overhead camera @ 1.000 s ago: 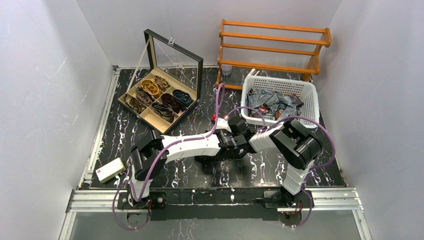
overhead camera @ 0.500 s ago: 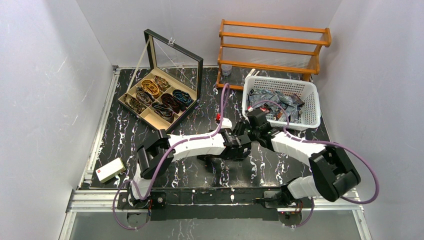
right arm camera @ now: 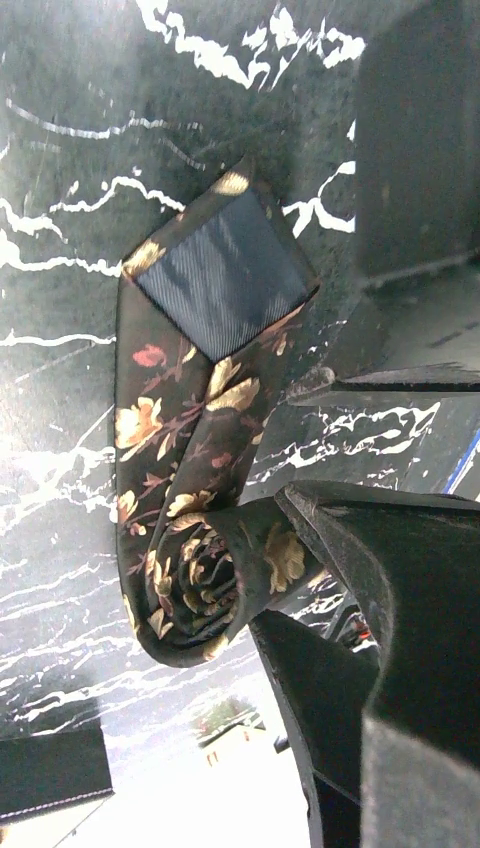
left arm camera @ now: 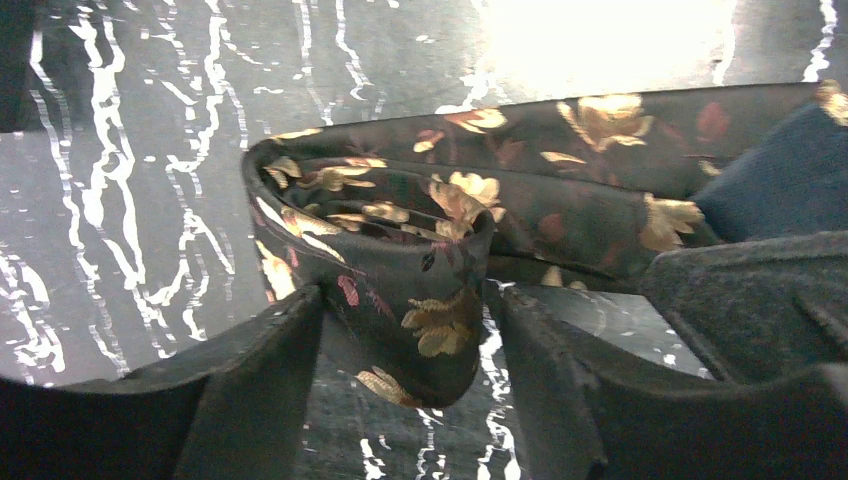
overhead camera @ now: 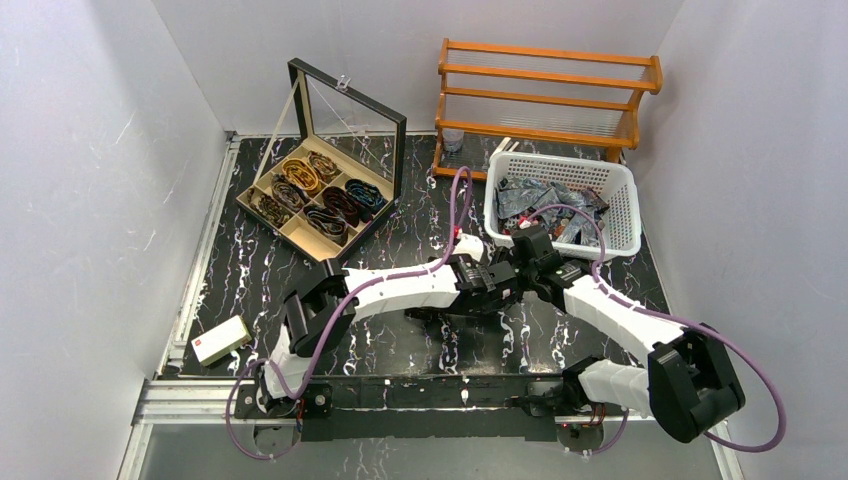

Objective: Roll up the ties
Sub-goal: Roll the tie at the center of the board.

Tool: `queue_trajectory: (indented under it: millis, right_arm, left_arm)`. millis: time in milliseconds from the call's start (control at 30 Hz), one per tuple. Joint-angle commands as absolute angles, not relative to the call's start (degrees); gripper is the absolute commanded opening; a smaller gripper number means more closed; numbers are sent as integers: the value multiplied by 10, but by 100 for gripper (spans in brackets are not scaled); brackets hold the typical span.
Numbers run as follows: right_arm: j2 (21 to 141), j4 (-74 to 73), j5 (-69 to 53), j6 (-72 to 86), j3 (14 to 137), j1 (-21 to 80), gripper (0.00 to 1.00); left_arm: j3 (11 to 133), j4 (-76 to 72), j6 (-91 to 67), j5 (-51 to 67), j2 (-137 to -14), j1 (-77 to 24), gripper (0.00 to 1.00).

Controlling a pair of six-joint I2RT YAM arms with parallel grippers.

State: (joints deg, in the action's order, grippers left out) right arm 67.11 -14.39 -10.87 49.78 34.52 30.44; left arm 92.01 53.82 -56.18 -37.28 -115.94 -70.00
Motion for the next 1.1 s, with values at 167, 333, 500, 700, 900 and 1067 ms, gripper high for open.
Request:
queue_trajectory:
  millis: [167, 333, 500, 700, 900, 1067]
  right_arm:
    - [635, -195, -65, 479, 360, 300, 46]
    - [623, -189, -78, 444, 378, 298, 58]
    - [610, -114, -175, 347, 390, 297, 75]
    - [610, 48, -235, 166, 366, 343, 97]
    - [689, 76, -233, -120, 402, 425, 99]
    - [773, -13, -218, -217, 460, 469, 99]
  left_arm:
    - [924, 429, -523, -313, -1107, -697, 70]
    - [867, 366, -515, -288, -1039, -683, 72]
    - [788, 328, -501, -321, -911, -671, 77]
    - [687, 338, -491, -301, -766, -594, 84]
    - [541, 324, -487, -210, -644, -469, 92]
    - [471, 341, -493, -168, -584, -404, 94]
